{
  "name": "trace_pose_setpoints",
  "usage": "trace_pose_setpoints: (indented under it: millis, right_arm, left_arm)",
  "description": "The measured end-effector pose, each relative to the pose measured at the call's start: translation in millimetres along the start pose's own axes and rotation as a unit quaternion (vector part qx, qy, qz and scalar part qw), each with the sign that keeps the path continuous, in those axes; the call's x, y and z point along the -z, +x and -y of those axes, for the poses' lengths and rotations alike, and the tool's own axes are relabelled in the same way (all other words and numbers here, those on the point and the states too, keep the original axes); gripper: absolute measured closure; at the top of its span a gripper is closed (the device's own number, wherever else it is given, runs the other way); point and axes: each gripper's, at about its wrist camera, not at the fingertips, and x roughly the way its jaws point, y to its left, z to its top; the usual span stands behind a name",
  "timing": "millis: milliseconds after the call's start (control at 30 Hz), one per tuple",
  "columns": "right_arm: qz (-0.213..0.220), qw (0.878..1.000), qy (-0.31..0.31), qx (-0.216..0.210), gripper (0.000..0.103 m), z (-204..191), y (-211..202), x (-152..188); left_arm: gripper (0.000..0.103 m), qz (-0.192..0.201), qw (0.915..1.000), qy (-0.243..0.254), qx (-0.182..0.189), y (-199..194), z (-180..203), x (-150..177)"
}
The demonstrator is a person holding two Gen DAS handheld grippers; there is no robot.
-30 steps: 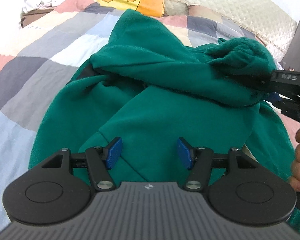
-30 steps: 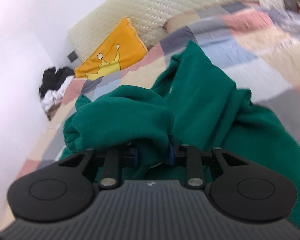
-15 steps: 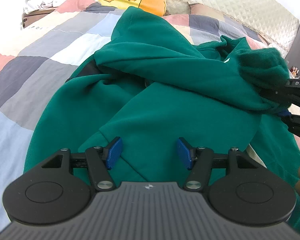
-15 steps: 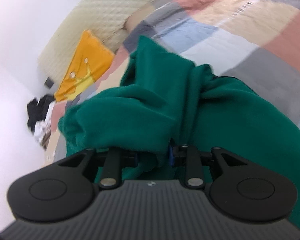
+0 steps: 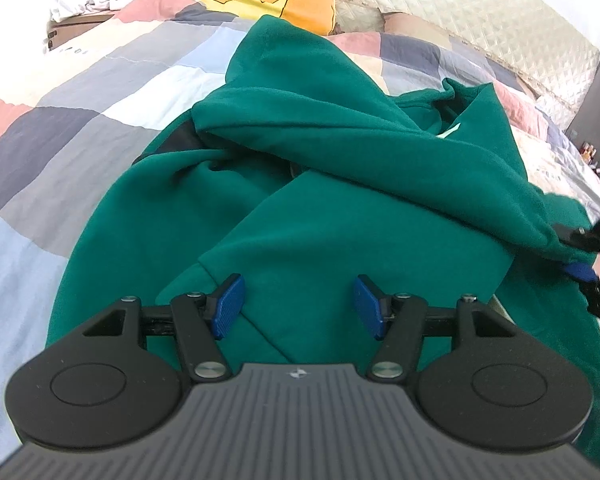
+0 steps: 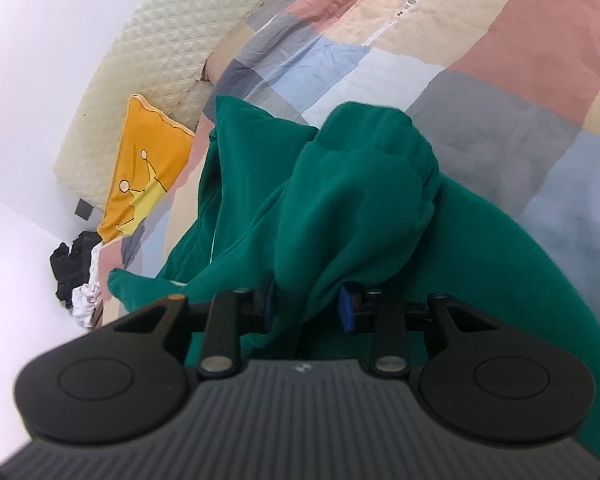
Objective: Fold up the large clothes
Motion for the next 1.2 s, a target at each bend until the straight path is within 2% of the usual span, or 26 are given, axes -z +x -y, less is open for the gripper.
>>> trace_pose_setpoints:
  millis: [167, 267, 300, 333, 367, 400, 433, 533, 600, 700, 800, 933, 1033, 1067, 1100, 1200]
  right_arm:
    - [-0.001, 1.000, -0.008, 0.020, 0.065, 1.9, -19.9, 1.9]
    - [0.017, 0.998, -0.042, 0.037, 0.064, -2.8, -34.0, -2.6]
    - [0.026, 0.997, -0.055, 0.041, 0.060, -4.8, -38.6, -5.4]
    - [0.037, 0.996, -0.067, 0.041, 0.049, -6.8, -43.1, -8.9]
    - [0.048, 0.995, -0.075, 0.039, 0.043, -7.6, -46.3, -12.7]
    - [0.059, 0.994, -0.086, 0.036, 0.030, -8.7, -47.8, -17.4]
    - [0.063, 0.993, -0.097, 0.036, 0.027, -9.4, -46.6, -22.7]
    - [0.076, 0.988, -0.123, 0.047, 0.027, -7.9, -37.1, -39.3]
    - [0.093, 0.982, -0.150, 0.071, 0.026, -7.9, -26.1, -48.9]
    - [0.063, 0.984, -0.158, 0.060, 0.027, -6.1, -1.1, -67.0]
    - [0.060, 0.984, -0.159, 0.052, 0.027, -5.3, 15.9, -77.9]
    - [0.035, 0.984, -0.169, 0.044, 0.027, -4.2, 33.4, -75.4]
    - [0.022, 0.980, -0.191, 0.060, 0.028, -6.5, 40.9, -65.9]
    - [0.022, 0.977, -0.202, 0.067, 0.031, -7.7, 42.1, -63.3]
    - [0.023, 0.975, -0.208, 0.075, 0.038, -8.3, 42.4, -61.5]
    - [0.025, 0.977, -0.204, 0.062, 0.057, -7.6, 35.7, -61.9]
  left_arm:
    - [0.037, 0.004, 0.9998, -0.015, 0.012, -3.8, -3.2, -2.2]
    - [0.037, 0.005, 0.9999, -0.011, 0.011, -4.2, -1.0, -1.5]
    - [0.037, 0.005, 0.9999, -0.008, 0.010, -4.3, -0.1, -1.2]
    - [0.037, 0.006, 0.9999, -0.007, 0.010, -4.0, 0.5, -1.4]
    - [0.037, 0.006, 0.9999, -0.005, 0.010, -4.0, 1.5, -1.5]
    - [0.037, 0.007, 0.9999, -0.003, 0.010, -3.8, 1.5, -1.4]
    - [0.037, 0.007, 0.9999, -0.001, 0.010, -3.7, 2.4, -1.3]
    - [0.037, 0.007, 0.9999, 0.000, 0.009, -3.2, 3.0, -0.9]
    - [0.037, 0.008, 0.9999, 0.001, 0.009, -3.1, 3.2, -1.0]
    - [0.037, 0.007, 0.9999, 0.000, 0.010, -3.0, 3.6, -1.2]
    - [0.037, 0.007, 0.9999, -0.005, 0.012, -2.7, 1.4, -1.5]
    - [0.037, 0.006, 0.9998, -0.010, 0.013, -2.1, -1.1, -1.6]
    - [0.037, 0.006, 0.9998, -0.010, 0.014, -2.1, 0.6, -1.4]
    - [0.037, 0.007, 0.9998, -0.009, 0.013, -2.2, 1.3, -1.1]
    - [0.037, 0.007, 0.9998, -0.009, 0.013, -1.9, 1.2, -1.1]
    - [0.037, 0.006, 0.9997, -0.018, 0.017, -2.0, -1.2, -2.2]
